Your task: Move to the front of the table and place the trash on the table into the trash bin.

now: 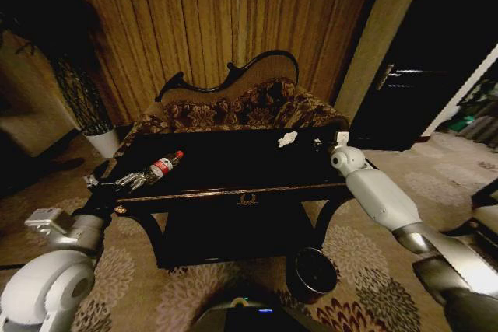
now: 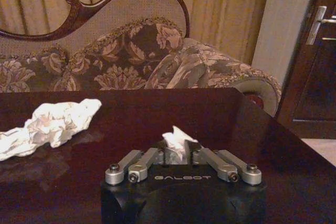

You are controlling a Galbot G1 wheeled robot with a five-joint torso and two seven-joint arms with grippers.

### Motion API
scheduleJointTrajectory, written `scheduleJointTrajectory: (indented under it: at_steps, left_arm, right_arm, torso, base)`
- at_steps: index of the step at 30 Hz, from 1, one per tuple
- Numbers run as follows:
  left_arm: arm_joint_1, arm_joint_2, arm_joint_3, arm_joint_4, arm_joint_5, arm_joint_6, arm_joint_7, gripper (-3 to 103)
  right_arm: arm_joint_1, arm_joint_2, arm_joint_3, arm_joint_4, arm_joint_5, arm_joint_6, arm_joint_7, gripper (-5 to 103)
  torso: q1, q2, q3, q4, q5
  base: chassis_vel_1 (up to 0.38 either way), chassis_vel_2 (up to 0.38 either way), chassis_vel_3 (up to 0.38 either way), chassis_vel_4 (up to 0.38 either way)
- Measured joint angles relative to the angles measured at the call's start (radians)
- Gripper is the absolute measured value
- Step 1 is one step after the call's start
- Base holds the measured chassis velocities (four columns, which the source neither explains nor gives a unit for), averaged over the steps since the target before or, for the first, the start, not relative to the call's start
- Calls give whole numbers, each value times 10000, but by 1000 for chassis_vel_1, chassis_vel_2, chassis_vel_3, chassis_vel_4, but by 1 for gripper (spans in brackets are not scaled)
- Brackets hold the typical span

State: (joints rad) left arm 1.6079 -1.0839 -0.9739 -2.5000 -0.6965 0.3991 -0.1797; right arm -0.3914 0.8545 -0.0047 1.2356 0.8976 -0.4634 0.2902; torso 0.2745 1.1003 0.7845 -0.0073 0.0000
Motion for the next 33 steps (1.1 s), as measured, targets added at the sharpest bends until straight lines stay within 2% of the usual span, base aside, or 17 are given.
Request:
scheduleJointTrajectory:
  at_steps: [3, 5, 7, 19, 23, 25, 27, 30, 33]
  left_arm:
    - [-7, 17, -12, 0, -4, -6, 11, 100]
    - [-6, 18, -15, 0, -5, -8, 14, 100]
    - [-9, 26, -27, 0, -9, -15, 17, 100]
    - [-40, 68, -44, 0, -29, -32, 24, 100]
    - [-86, 86, -33, 0, -41, -35, 25, 100]
    - [-108, 86, -27, 0, -51, -36, 23, 100]
    - [-109, 86, -27, 0, -55, -36, 21, 100]
    - [-113, 76, -26, 0, -64, -39, 22, 100]
    - [-117, 66, -13, 0, -68, -42, 22, 100]
  right_arm:
    - [-13, -12, -10, 16, 0, 33, -4, 7]
    - [-20, -16, -12, 25, 0, 37, -6, 7]
    - [-67, -41, -15, 83, 0, 48, -8, 1]
    - [-292, -213, 85, 566, 76, 394, -94, 0]
    - [-378, -398, 288, 955, 93, 787, -321, 0]
    - [-640, -661, 601, 1551, 209, 1212, -519, 0]
    - [-752, -739, 720, 1759, 260, 1328, -587, 0]
    - [-1613, -1129, 1570, 3010, 653, 1843, -828, 0]
    - [-2506, -1466, 2190, 4025, 914, 2043, -901, 0]
  torso:
    - [0, 0, 0, 1, 0]
    - [0, 0, 0, 1, 0]
    - [0, 0, 0, 0, 0]
    - [-2, 0, 0, 1, 0]
    - [-1, 0, 0, 1, 0]
    - [-1, -1, 0, 2, 0]
    - [-1, 0, 0, 1, 0]
    - [-2, 0, 0, 0, 1]
    - [-1, 0, -1, 0, 0]
  base:
    - [0, 0, 0, 0]
    - [0, 0, 0, 0]
    - [0, 0, 0, 0]
    - [0, 0, 0, 0]
    - [0, 0, 0, 0]
    - [0, 0, 0, 0]
    - [0, 0, 0, 0]
    - [0, 0, 0, 0]
    - [0, 0, 0, 0]
